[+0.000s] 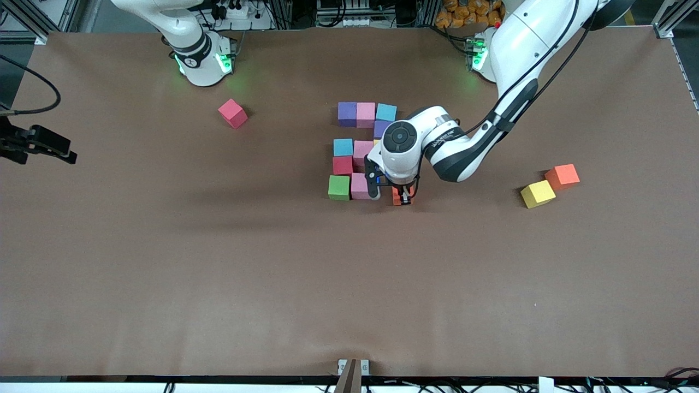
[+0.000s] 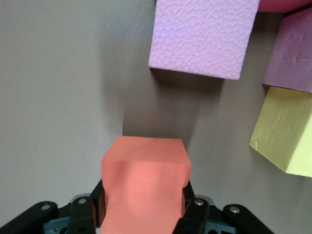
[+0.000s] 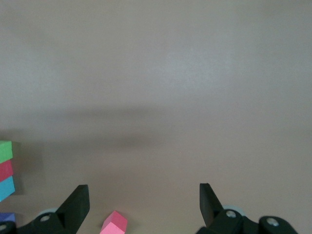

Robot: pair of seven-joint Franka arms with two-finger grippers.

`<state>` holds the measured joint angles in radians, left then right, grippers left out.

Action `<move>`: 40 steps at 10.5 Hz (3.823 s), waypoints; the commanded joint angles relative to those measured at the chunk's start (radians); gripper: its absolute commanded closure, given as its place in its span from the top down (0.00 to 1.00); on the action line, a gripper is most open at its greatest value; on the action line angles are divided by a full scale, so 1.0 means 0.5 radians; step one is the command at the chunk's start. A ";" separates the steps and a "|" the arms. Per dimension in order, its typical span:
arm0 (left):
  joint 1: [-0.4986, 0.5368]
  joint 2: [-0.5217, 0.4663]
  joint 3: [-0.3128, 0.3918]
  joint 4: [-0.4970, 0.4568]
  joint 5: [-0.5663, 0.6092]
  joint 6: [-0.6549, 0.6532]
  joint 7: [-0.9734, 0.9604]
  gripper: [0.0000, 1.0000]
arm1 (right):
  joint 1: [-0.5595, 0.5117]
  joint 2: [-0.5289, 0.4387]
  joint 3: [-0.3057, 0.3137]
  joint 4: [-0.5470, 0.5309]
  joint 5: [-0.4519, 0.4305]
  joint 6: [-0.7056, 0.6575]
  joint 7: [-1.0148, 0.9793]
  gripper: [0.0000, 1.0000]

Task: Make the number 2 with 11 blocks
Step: 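Lower the orange cube below the lavender cube with the left gripper, then open the left gripper and lift it off the orange cube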

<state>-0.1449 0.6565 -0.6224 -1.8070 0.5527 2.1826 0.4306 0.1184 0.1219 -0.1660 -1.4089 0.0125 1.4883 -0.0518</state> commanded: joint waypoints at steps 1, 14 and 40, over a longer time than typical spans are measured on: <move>-0.087 0.021 0.011 0.037 0.048 -0.018 -0.033 0.19 | 0.036 -0.047 0.001 -0.072 -0.092 -0.001 -0.138 1.00; -0.146 0.098 0.011 0.101 0.027 0.096 -0.036 0.19 | -0.013 -0.097 -0.009 -0.109 -0.056 0.027 -0.185 1.00; -0.155 -0.076 -0.016 0.589 -0.280 -0.530 -0.094 1.00 | -0.013 -0.087 -0.009 -0.094 -0.056 0.033 -0.185 1.00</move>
<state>-0.2332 0.6595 -0.6362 -1.5267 0.4440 1.9570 0.3909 0.1211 0.1030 -0.1768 -1.4331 -0.0140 1.4959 -0.1320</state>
